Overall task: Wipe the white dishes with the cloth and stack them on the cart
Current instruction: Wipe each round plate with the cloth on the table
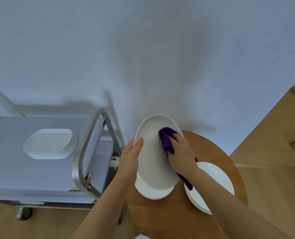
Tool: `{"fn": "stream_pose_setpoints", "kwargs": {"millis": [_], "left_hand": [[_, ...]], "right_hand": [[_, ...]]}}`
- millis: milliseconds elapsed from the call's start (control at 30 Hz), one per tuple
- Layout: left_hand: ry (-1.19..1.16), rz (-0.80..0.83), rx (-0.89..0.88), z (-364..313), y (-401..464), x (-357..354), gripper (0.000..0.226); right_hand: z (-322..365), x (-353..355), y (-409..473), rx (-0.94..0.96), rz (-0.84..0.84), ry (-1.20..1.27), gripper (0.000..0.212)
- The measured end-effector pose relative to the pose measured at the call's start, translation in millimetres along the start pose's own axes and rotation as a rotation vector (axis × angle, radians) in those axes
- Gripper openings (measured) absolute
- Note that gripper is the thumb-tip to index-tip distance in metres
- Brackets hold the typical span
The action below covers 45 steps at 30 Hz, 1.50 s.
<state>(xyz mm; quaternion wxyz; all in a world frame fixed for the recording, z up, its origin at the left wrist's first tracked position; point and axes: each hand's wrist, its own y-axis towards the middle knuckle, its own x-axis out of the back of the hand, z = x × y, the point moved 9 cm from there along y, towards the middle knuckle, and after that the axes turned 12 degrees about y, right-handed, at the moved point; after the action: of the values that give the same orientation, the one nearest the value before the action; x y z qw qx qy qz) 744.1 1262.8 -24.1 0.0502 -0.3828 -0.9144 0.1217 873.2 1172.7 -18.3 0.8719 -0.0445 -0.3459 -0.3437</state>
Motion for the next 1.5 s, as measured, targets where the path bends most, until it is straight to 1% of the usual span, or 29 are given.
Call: {"fn": "stream_pose_setpoints", "kwargs": {"millis": [67, 133, 200, 267, 333, 367, 433, 500, 567, 667, 700, 733, 800, 867, 933, 1033, 1167, 1300, 1400, 1500], "left_hand": [[0.011, 0.001, 0.019, 6, 3, -2, 0.037], [0.02, -0.019, 0.059, 17, 6, -2, 0.028], [0.014, -0.049, 0.111, 30, 10, 2, 0.021], [0.048, -0.082, 0.135, 44, 13, 9, 0.021], [0.072, -0.116, 0.16, 57, 16, 20, 0.024], [0.064, -0.126, 0.179, 65, 18, 25, 0.03], [0.057, -0.135, 0.225, 84, 24, 33, 0.04], [0.088, -0.148, 0.285, 105, 29, 38, 0.039], [0.095, -0.137, 0.364, 129, 34, 36, 0.038], [0.046, -0.145, 0.524, 169, 37, 33, 0.052], [0.026, -0.162, 0.568, 181, 37, 33, 0.053], [0.006, -0.172, 0.599, 192, 39, 32, 0.052], [-0.024, -0.199, 0.634, 208, 42, 30, 0.048], [-0.017, -0.252, 0.666, 219, 46, 31, 0.042], [0.016, -0.287, 0.696, 229, 50, 33, 0.035], [0.03, -0.313, 0.732, 242, 54, 34, 0.031], [0.104, -0.337, 0.777, 257, 57, 39, 0.047], [0.179, -0.321, 0.789, 266, 63, 39, 0.05], [0.315, -0.326, 0.791, 270, 63, 46, 0.049], [0.562, -0.298, 0.7, 265, 67, 51, 0.051]], "right_hand": [[11, -7, 2, 0.032, 0.006, 0.05, 0.051], [22, -21, -5, 0.086, 0.039, 0.088, 0.051], [27, -44, -18, 0.131, 0.127, 0.109, 0.054], [17, -68, -38, 0.118, 0.26, 0.127, 0.058], [-6, -89, -58, 0.039, 0.396, 0.144, 0.06], [-19, -95, -67, -0.008, 0.453, 0.13, 0.058], [-45, -101, -76, -0.099, 0.525, 0.071, 0.045], [-69, -98, -77, -0.245, 0.543, 0.029, 0.029], [-92, -90, -74, -0.432, 0.459, 0.107, 0.017], [-124, -73, -78, -0.728, 0.222, 0.333, 0.005], [-133, -68, -81, -0.806, 0.147, 0.401, 0.004], [-142, -65, -84, -0.871, 0.091, 0.456, 0.008], [-154, -63, -89, -0.974, 0.031, 0.532, 0.013], [-162, -63, -95, -1.044, -0.023, 0.615, 0.01], [-166, -62, -98, -1.061, -0.083, 0.655, 0.011], [-168, -65, -93, -0.993, -0.072, 0.561, 0.012], [-174, -74, -92, -1.009, -0.046, 0.52, 0.013], [-182, -73, -95, -1.0, -0.023, 0.458, 0.017], [-185, -72, -96, -0.978, 0.014, 0.434, 0.017], [-188, -72, -97, -0.981, 0.016, 0.439, 0.018]]}}
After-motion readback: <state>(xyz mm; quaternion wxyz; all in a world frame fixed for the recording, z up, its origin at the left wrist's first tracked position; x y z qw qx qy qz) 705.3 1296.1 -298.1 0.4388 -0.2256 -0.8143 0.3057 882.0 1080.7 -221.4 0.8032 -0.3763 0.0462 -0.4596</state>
